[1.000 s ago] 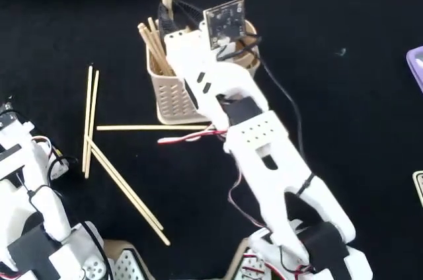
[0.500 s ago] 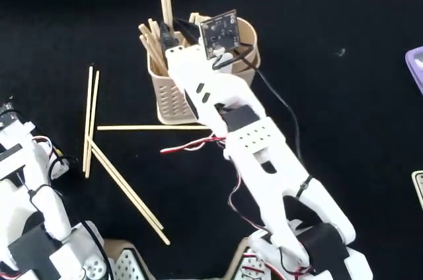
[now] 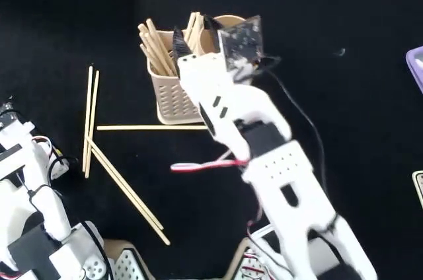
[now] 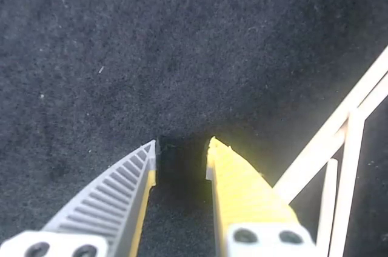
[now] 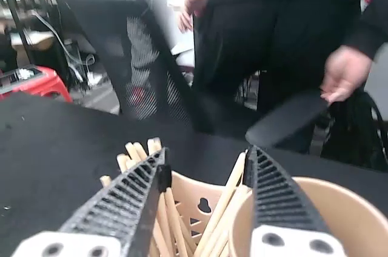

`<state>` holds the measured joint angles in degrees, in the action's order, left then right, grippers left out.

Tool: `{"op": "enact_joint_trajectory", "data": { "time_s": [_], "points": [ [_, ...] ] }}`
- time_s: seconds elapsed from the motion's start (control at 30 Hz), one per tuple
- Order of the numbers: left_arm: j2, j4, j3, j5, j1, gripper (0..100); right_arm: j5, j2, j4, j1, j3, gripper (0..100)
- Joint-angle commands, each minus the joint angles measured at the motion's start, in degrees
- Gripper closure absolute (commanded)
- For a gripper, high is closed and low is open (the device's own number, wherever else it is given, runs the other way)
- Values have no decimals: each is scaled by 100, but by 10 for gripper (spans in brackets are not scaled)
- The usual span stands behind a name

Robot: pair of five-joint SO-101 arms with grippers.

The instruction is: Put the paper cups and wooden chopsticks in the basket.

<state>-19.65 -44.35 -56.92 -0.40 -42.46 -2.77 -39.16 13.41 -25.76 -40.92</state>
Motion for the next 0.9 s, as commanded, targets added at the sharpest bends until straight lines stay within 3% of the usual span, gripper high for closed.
{"op": "enact_joint_trajectory", "data": {
  "time_s": [0.0,0.13,0.23,0.37,0.47,0.57,0.7,0.87],
  "points": [
    [-35,26,295,44,-48,863,-26,-945,484,70,40,794],
    [-18,26,312,44,-48,863,-26,-1991,2277,0,40,794],
    [-9,26,312,44,-48,863,70,-2457,3516,-457,13,794],
    [0,26,321,44,-48,863,844,-2607,4651,-897,-637,794],
    [0,26,321,44,-48,863,1292,-2563,4563,-1741,-1675,791],
    [0,79,330,44,-136,863,1345,-2466,3631,-2444,-2756,790],
    [53,70,593,44,-875,863,905,-1965,2180,-2558,-3697,776],
    [791,88,1042,334,-1086,863,853,-848,2057,-2752,-3213,707]
  ]
}}
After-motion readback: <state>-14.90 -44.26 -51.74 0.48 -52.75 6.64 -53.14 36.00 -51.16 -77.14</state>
